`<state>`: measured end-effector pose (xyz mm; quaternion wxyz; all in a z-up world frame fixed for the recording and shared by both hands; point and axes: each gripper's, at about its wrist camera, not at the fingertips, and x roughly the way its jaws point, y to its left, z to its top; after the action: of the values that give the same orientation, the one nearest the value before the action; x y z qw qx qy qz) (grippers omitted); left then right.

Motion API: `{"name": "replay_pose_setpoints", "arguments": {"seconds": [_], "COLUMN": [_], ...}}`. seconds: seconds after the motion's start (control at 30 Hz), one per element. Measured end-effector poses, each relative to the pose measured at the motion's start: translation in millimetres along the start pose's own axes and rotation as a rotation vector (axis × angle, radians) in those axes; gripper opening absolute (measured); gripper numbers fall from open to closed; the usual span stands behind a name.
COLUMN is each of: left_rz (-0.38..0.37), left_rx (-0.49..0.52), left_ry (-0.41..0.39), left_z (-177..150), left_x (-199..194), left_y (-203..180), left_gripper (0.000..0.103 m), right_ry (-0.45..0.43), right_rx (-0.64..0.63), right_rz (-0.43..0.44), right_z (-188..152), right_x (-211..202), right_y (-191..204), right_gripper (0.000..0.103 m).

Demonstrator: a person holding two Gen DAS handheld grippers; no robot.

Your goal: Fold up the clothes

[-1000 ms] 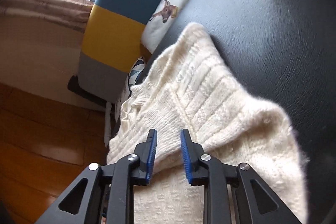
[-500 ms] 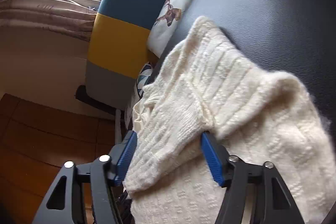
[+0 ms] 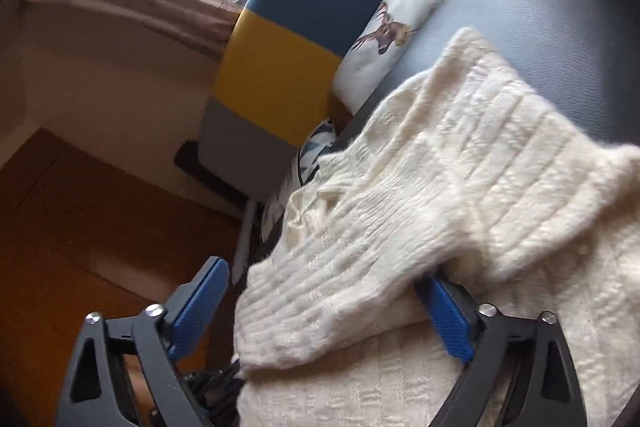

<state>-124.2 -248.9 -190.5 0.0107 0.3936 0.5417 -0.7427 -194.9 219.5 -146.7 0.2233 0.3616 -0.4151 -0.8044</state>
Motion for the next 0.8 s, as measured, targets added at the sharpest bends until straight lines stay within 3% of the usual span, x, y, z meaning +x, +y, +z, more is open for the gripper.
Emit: {"name": "replay_pose_setpoints", "arguments": {"seconds": [0.03, 0.07, 0.1, 0.23, 0.4, 0.47, 0.63, 0.8], "left_rz": [0.002, 0.004, 0.006, 0.019, 0.063, 0.079, 0.102, 0.131], "left_rx": [0.003, 0.005, 0.008, 0.044, 0.138, 0.157, 0.205, 0.267], "left_ry": [-0.001, -0.001, -0.001, -0.023, -0.023, -0.023, -0.005, -0.001], "left_z": [0, 0, 0, -3, -12, -13, -15, -22], "left_x": [-1, -2, -2, -7, -8, -7, -10, -11], "left_y": [0, -1, -1, -4, -11, -13, -21, -26], "left_gripper": [0.009, 0.009, 0.009, 0.009, 0.007, 0.007, 0.007, 0.007], "right_ry": [0.014, 0.010, 0.004, -0.017, -0.082, -0.060, 0.049, 0.038], "right_rx": [-0.021, -0.012, 0.014, 0.017, -0.254, -0.323, -0.216, -0.180], "right_rz": [-0.045, -0.072, -0.083, -0.115, -0.116, -0.154, -0.294, -0.313], "right_z": [0, 1, 3, 16, 43, 43, 38, 29], "right_x": [3, 3, 4, 3, -14, -12, 11, 6], "right_y": [4, 3, 1, 7, 71, 78, 18, -6], "right_gripper": [0.079, 0.033, 0.005, 0.008, 0.008, 0.008, 0.008, 0.008]}}
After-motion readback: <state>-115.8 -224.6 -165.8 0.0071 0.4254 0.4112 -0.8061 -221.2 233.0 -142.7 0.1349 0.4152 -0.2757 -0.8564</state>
